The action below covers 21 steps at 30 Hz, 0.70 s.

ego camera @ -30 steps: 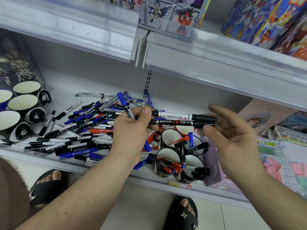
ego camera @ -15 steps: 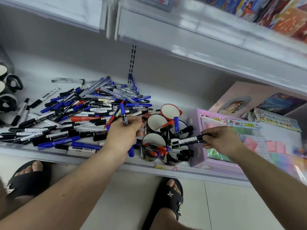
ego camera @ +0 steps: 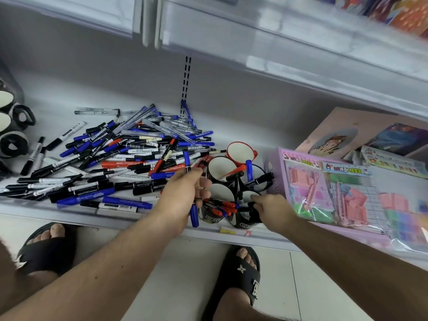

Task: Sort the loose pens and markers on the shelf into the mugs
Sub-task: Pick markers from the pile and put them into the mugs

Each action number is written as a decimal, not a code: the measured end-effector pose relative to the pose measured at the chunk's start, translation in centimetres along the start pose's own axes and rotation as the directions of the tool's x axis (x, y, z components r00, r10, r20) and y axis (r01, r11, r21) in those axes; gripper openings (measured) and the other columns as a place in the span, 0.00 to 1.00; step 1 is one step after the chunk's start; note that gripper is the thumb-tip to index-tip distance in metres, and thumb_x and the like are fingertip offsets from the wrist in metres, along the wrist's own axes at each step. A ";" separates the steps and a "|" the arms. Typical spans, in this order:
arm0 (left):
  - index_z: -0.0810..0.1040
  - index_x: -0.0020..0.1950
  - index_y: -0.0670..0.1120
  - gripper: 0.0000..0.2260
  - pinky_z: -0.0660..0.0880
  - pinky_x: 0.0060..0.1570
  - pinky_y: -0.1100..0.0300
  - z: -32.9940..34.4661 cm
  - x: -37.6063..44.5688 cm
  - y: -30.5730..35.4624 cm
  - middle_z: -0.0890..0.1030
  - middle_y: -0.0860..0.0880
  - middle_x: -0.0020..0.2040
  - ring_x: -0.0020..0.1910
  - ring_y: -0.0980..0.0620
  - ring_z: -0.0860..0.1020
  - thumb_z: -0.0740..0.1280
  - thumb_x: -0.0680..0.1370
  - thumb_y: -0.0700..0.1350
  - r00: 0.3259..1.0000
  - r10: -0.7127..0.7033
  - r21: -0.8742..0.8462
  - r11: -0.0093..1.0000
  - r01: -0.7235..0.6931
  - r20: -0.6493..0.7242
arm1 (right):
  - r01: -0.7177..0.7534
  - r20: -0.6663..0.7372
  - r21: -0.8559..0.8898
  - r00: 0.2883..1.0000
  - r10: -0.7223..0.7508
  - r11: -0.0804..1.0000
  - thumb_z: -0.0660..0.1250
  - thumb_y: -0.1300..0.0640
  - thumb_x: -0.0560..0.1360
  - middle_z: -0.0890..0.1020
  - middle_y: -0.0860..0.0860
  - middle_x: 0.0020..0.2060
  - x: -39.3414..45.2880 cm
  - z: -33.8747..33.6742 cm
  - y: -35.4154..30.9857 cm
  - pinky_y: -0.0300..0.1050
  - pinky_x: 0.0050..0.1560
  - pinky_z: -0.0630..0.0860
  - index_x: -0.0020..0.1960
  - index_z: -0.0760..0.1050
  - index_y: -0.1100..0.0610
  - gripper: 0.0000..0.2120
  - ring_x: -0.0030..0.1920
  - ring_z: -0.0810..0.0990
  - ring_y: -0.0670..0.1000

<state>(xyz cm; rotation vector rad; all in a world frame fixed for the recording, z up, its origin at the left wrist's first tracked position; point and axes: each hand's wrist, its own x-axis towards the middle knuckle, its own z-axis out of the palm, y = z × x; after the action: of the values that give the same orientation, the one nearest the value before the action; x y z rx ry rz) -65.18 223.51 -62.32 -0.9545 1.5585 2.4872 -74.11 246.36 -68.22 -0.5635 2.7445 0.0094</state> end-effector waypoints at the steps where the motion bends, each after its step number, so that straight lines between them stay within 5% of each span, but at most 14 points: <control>1: 0.76 0.55 0.46 0.06 0.67 0.29 0.59 0.1 -0.1 -0.1 0.83 0.48 0.37 0.34 0.51 0.78 0.63 0.82 0.46 1.000 -0.005 0.002 1.000 0.005 0.007 | 0.039 0.031 -0.060 0.999 -0.037 0.997 0.59 0.62 0.79 0.83 0.60 0.50 0.0 0.0 -0.3 0.48 0.50 0.77 0.67 0.74 0.53 0.18 0.51 0.81 0.61; 5: 0.76 0.57 0.44 0.08 0.68 0.28 0.60 0.2 0.0 -0.7 0.84 0.48 0.38 0.35 0.50 0.78 0.63 0.82 0.46 0.998 -0.045 0.008 0.999 0.045 0.034 | 0.111 0.126 -0.075 0.987 -0.102 0.991 0.59 0.65 0.77 0.81 0.56 0.44 0.7 -0.2 -0.9 0.47 0.45 0.76 0.69 0.71 0.51 0.23 0.45 0.78 0.59; 9: 0.77 0.58 0.43 0.09 0.68 0.27 0.60 0.0 0.1 -1.0 0.84 0.46 0.39 0.34 0.50 0.78 0.60 0.82 0.44 0.996 -0.074 -0.012 0.997 0.074 0.055 | 0.045 0.157 0.073 0.986 -0.056 0.996 0.64 0.58 0.78 0.80 0.57 0.59 0.4 -1.3 -0.8 0.46 0.54 0.77 0.71 0.70 0.51 0.21 0.54 0.80 0.57; 13: 0.77 0.57 0.43 0.13 0.68 0.30 0.60 -0.1 0.4 -0.6 0.85 0.46 0.40 0.36 0.49 0.80 0.54 0.83 0.40 0.991 -0.099 -0.101 0.989 0.108 0.086 | -0.123 0.132 0.353 0.988 0.081 0.928 0.68 0.53 0.77 0.77 0.51 0.66 -0.6 -2.7 -0.2 0.38 0.50 0.74 0.73 0.70 0.53 0.25 0.31 0.78 0.36; 14: 0.78 0.56 0.43 0.13 0.68 0.31 0.60 -0.1 0.4 -0.5 0.85 0.46 0.41 0.36 0.49 0.80 0.53 0.83 0.39 0.990 -0.104 -0.121 0.986 0.114 0.092 | -0.159 0.117 0.415 0.986 0.121 0.896 0.69 0.54 0.76 0.78 0.49 0.65 -0.6 -2.9 0.1 0.38 0.52 0.74 0.71 0.72 0.53 0.24 0.32 0.78 0.34; 16: 0.77 0.56 0.42 0.13 0.69 0.33 0.60 0.0 0.3 -0.3 0.85 0.45 0.42 0.39 0.48 0.81 0.53 0.83 0.36 0.988 -0.107 -0.171 0.977 0.125 0.114 | -0.225 0.048 0.545 0.970 0.238 0.807 0.70 0.57 0.76 0.83 0.48 0.57 -0.6 -3.8 0.6 0.35 0.49 0.76 0.65 0.78 0.53 0.17 0.40 0.80 0.39; 19: 0.76 0.58 0.40 0.12 0.75 0.40 0.58 0.1 -0.2 -0.2 0.85 0.42 0.46 0.46 0.45 0.84 0.53 0.83 0.35 0.980 -0.110 -0.273 0.950 0.153 0.168 | -0.295 0.066 0.800 0.909 0.412 0.523 0.68 0.66 0.74 0.83 0.54 0.36 -0.6 -5.6 0.8 0.40 0.33 0.76 0.57 0.80 0.60 0.12 0.30 0.78 0.50; 21: 0.75 0.59 0.40 0.13 0.77 0.50 0.55 0.2 -0.3 -0.3 0.85 0.41 0.51 0.52 0.44 0.83 0.53 0.83 0.35 0.972 -0.110 -0.331 0.927 0.175 0.207 | -0.288 0.158 0.900 0.915 0.371 0.327 0.68 0.69 0.74 0.83 0.59 0.35 -1.0 -6.8 0.2 0.42 0.29 0.74 0.58 0.78 0.64 0.13 0.28 0.76 0.53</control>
<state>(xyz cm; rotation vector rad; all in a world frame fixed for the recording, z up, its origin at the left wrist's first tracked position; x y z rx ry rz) -64.96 223.89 -62.37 -0.8059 0.9776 2.7034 -75.54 246.38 -61.48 0.3505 2.3209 -1.3801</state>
